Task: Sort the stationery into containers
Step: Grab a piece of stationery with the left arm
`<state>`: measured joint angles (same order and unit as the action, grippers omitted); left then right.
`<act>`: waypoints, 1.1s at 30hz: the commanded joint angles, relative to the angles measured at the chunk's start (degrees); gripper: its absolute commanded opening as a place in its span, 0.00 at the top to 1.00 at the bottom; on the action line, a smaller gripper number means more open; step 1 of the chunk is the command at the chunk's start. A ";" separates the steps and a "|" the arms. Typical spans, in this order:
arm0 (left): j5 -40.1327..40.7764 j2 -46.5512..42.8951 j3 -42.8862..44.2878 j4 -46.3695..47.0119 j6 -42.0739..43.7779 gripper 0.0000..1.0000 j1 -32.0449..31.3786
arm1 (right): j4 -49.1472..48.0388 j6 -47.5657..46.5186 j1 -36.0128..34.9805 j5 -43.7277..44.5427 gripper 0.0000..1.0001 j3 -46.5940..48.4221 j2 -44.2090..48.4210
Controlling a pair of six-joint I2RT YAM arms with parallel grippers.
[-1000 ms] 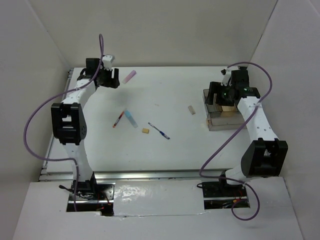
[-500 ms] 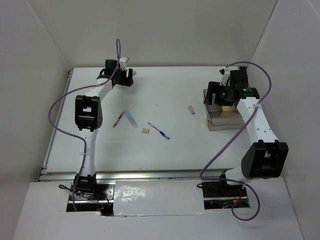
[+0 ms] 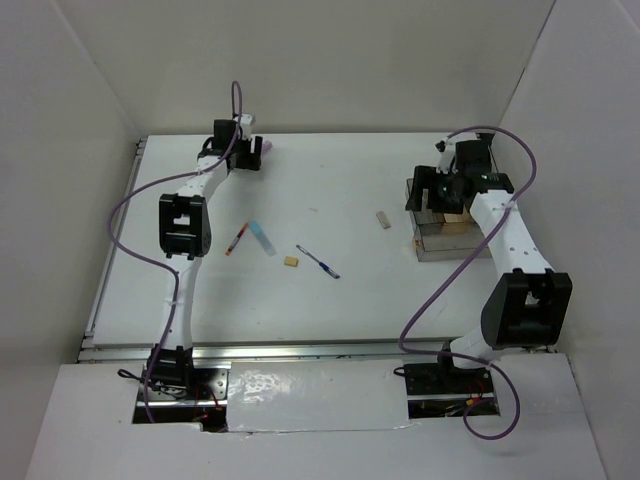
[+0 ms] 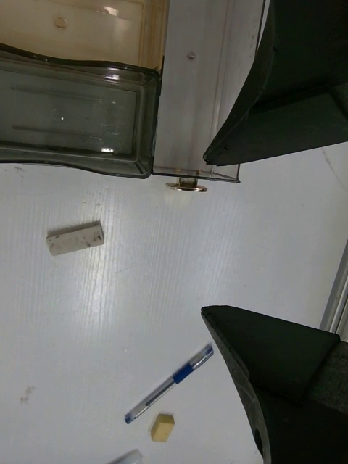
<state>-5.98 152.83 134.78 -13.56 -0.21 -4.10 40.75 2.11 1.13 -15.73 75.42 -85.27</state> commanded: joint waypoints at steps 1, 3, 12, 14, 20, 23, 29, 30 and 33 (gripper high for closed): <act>-0.60 1.42 2.42 -1.38 -1.38 0.18 1.11 | -0.23 0.35 -0.51 -0.53 0.16 2.10 -0.68; -3.07 1.59 2.59 -3.12 -0.50 0.24 1.11 | -0.23 0.35 -0.51 -0.45 0.16 2.28 -0.77; -1.06 0.45 1.10 -10.43 9.43 0.56 -3.72 | 0.29 0.35 -0.69 -1.06 0.17 2.89 -1.03; -0.27 -0.43 -0.56 -10.69 10.57 0.60 -4.95 | 0.38 0.26 -0.77 -0.97 0.17 2.89 -0.51; -0.96 -5.25 -7.50 -11.66 8.74 0.92 -5.92 | 0.56 0.26 -0.77 -1.85 0.18 2.37 1.42; -1.31 -13.07 -17.69 -5.79 8.30 1.00 -5.66 | 0.21 0.18 -2.43 -2.38 0.18 1.75 2.92; -13.96 -25.82 -28.34 -2.34 5.04 1.00 -4.16 | -0.41 -1.49 -2.97 -2.38 0.18 1.40 6.08; -15.19 -26.79 -29.04 -2.78 5.13 1.00 -4.16 | -0.32 -3.50 -3.15 -2.21 0.18 1.49 6.69; -19.41 -30.92 -31.23 -4.80 5.30 1.00 -4.86 | -0.06 -5.53 -3.15 -2.03 0.18 1.75 8.01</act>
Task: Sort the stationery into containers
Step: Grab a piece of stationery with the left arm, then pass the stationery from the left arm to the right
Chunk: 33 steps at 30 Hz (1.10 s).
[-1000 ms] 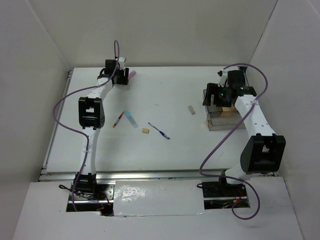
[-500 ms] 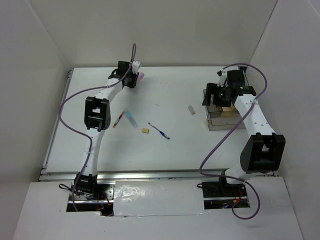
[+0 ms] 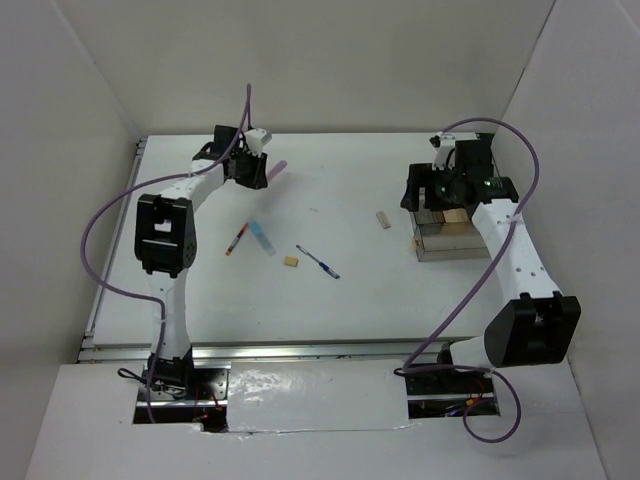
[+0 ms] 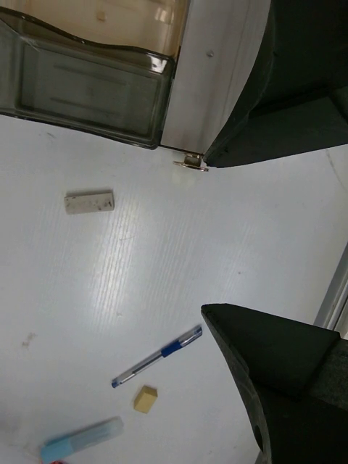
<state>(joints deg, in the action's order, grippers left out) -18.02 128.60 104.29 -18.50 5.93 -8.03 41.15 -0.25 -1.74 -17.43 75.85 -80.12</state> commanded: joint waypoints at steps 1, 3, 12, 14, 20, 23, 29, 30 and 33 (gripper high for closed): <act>-9.55 -8.87 -1.19 -0.56 -0.58 1.00 -1.11 | -0.54 -3.70 -0.28 -0.41 0.18 1.40 3.21; -12.29 -10.90 -3.64 -2.32 -0.48 1.00 -1.55 | -0.37 -5.54 -0.37 -0.67 0.18 1.58 4.43; -26.97 -24.00 -12.18 -12.41 3.55 1.00 -5.50 | 2.88 -17.83 -5.46 -5.07 0.18 5.18 8.75; -28.12 -25.23 -12.09 -17.24 4.87 1.00 -6.90 | 1.32 -23.96 -8.10 -4.90 0.18 3.35 11.55; -33.99 -26.73 -14.29 -23.07 2.07 1.00 -9.45 | -7.40 -37.88 -20.37 -0.86 0.24 -5.54 21.93; -36.64 -26.47 -15.08 -23.77 -1.35 1.00 -10.77 | -8.18 -42.18 -26.10 2.04 0.26 -7.82 22.28; -40.07 -24.62 -12.27 -28.60 -2.68 1.00 -14.55 | -8.54 -51.24 -38.15 8.19 0.27 -12.31 20.71; -40.42 -24.53 -12.01 -28.78 -3.20 1.00 -14.90 | -8.36 -53.17 -39.12 9.16 0.27 -12.40 19.40; -40.34 -24.80 -12.00 -28.87 -4.26 1.00 -16.31 | -8.10 -55.20 -41.85 10.13 0.27 -12.22 17.20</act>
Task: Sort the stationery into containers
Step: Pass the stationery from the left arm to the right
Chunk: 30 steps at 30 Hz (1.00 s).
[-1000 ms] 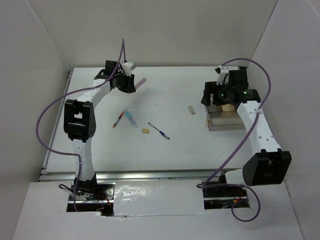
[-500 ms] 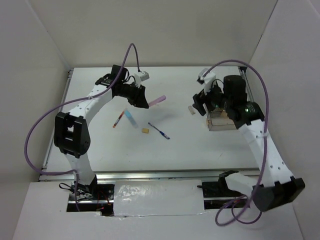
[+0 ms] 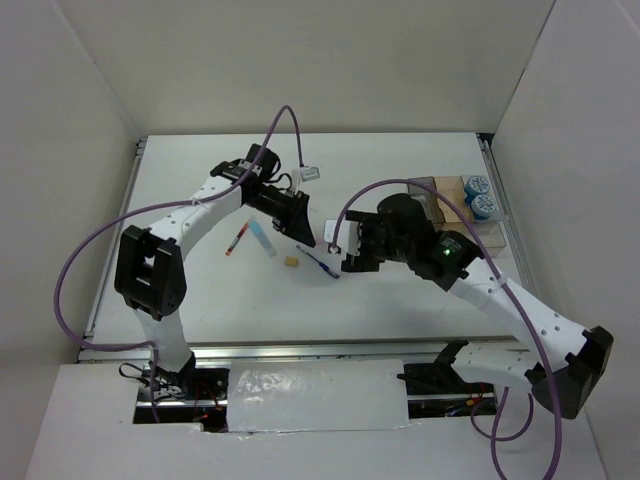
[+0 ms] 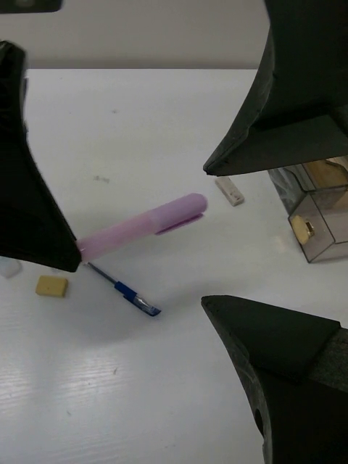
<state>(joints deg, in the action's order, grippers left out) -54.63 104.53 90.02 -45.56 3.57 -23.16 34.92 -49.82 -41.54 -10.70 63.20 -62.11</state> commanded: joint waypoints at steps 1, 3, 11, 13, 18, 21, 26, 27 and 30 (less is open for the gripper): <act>-3.64 -0.82 2.18 -1.81 -2.16 1.00 -1.80 | -2.22 -5.98 -2.49 3.75 0.27 0.43 -1.26; -3.29 -1.34 1.92 -1.81 -2.25 1.00 -2.76 | -2.14 -6.95 -3.72 4.19 0.25 0.87 -2.57; -3.81 -2.31 2.35 -1.55 -2.78 1.00 -3.91 | 1.38 -9.06 -6.80 4.72 0.28 1.31 -5.39; -4.43 -2.14 2.71 -1.81 -2.87 1.00 -3.83 | 2.26 -8.89 -7.59 4.29 0.30 1.58 -5.92; -6.10 -2.31 2.97 -1.90 -2.52 1.00 -4.09 | 1.21 -9.41 -8.21 4.72 0.32 0.61 -7.24; -6.80 -2.05 3.67 -3.48 -1.12 1.00 -4.70 | -0.72 -10.12 -7.51 5.86 0.34 0.17 -8.47; -6.36 -3.01 2.62 -3.40 -0.15 1.00 -5.84 | -1.17 -10.21 -5.58 5.78 0.48 1.83 -11.10; -6.45 -3.19 2.36 -3.31 -0.15 1.00 -5.93 | -0.99 -10.29 -5.40 5.60 0.51 2.10 -11.37; -6.19 -3.72 1.39 -2.34 -0.76 1.00 -5.94 | -1.51 -10.03 -5.31 5.95 0.63 2.11 -11.72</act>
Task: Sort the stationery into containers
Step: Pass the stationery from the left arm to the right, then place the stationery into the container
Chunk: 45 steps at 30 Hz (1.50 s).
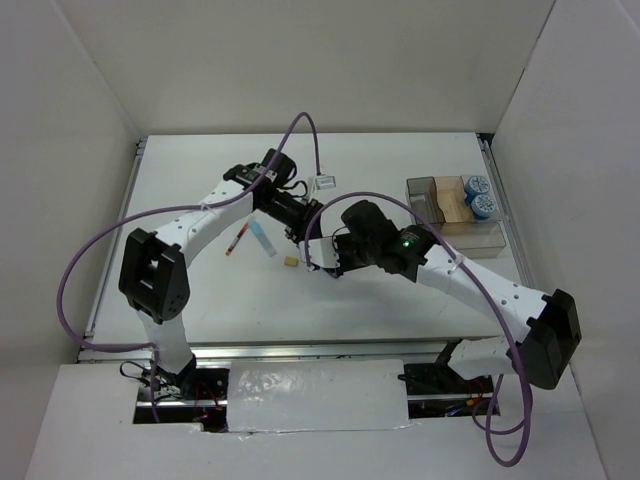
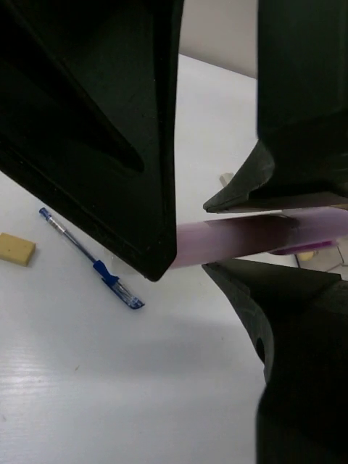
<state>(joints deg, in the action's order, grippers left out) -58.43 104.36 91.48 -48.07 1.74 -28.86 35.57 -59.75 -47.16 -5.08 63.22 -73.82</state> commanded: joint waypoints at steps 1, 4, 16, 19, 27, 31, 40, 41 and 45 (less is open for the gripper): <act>-2.65 -3.81 -0.86 1.39 0.29 1.00 0.03 | -2.35 0.24 0.40 0.51 0.67 1.82 0.34; -3.00 -4.51 -2.44 4.56 -1.21 0.89 1.08 | -2.70 1.55 0.75 0.86 0.87 1.03 1.39; 10.76 -12.86 -6.84 23.90 -18.08 0.01 17.51 | -1.56 20.52 18.30 1.92 1.00 -1.62 4.57; 21.02 -15.14 -7.02 23.64 -17.82 0.01 17.70 | 1.16 30.02 30.31 -2.82 1.00 5.22 -1.04; 35.39 -23.58 -19.23 31.63 -16.68 0.01 15.07 | 0.98 46.03 50.37 -3.80 1.00 16.39 -15.81; 34.97 -23.24 -18.98 30.06 -14.84 0.01 14.62 | 4.24 49.01 54.36 -3.97 1.00 25.18 -26.45; 34.88 -21.21 -19.15 28.74 -12.29 0.01 13.75 | 2.31 49.81 56.12 -1.42 0.95 31.09 -34.72; 34.97 -21.12 -19.06 28.65 -12.20 0.01 13.66 | 1.79 49.64 56.21 -1.42 0.94 30.56 -34.98; 34.62 -20.42 -18.36 28.30 -11.76 0.01 13.48 | 0.90 49.11 56.47 -1.25 0.91 30.03 -36.83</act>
<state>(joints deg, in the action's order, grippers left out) -23.73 83.29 71.48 -20.97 -11.73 -14.96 38.06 -11.14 9.15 -7.22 91.53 -109.54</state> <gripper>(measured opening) 0.993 0.285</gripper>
